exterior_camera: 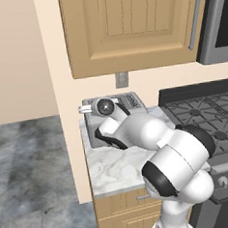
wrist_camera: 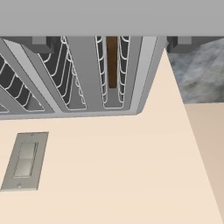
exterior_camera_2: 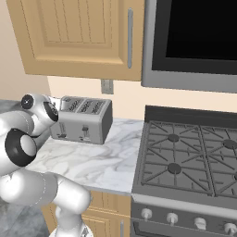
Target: Start the toaster. Once the lever pops up, take the bread to the plate on the dining counter.
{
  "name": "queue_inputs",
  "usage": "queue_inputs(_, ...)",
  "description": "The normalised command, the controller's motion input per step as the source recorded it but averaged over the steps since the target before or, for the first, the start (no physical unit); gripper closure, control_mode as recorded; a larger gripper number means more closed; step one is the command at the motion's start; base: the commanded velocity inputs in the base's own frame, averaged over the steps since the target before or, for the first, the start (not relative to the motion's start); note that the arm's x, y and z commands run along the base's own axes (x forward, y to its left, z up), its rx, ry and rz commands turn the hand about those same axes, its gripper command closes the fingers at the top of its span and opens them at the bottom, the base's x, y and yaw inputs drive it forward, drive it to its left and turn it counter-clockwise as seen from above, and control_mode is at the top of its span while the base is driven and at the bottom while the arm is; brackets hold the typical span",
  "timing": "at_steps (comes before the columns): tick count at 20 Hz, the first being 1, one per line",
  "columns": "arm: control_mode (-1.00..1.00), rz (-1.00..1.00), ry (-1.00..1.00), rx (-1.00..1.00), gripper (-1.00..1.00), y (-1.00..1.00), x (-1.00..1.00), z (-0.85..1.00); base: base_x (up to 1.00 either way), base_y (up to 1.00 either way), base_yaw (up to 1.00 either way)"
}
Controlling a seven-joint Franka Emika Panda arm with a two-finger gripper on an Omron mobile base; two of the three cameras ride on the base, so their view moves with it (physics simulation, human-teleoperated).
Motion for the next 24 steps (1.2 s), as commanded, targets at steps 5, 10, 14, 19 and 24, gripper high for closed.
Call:
queue_inputs(5, -1.00, 0.00, 0.00, 0.00, -1.00, 0.00, 0.00, 0.00, 0.00, 0.00, 0.00)
queue_inputs(10, -1.00, 0.00, 0.00, 0.00, -1.00, 0.00, 0.00, 0.00, 0.00, 0.00, 0.00)
queue_inputs(14, -1.00, 0.00, 0.00, 0.00, -1.00, 0.00, 0.00, 0.00, 0.00, 0.00, 0.00)
queue_inputs(19, -1.00, 0.00, 0.00, 0.00, -1.00, 0.00, 0.00, 0.00, 0.00, 0.00, 0.00)
queue_inputs(24, -1.00, 0.00, 0.00, 0.00, -1.00, 0.00, 0.00, 0.00, 0.00, 0.00, 0.00)
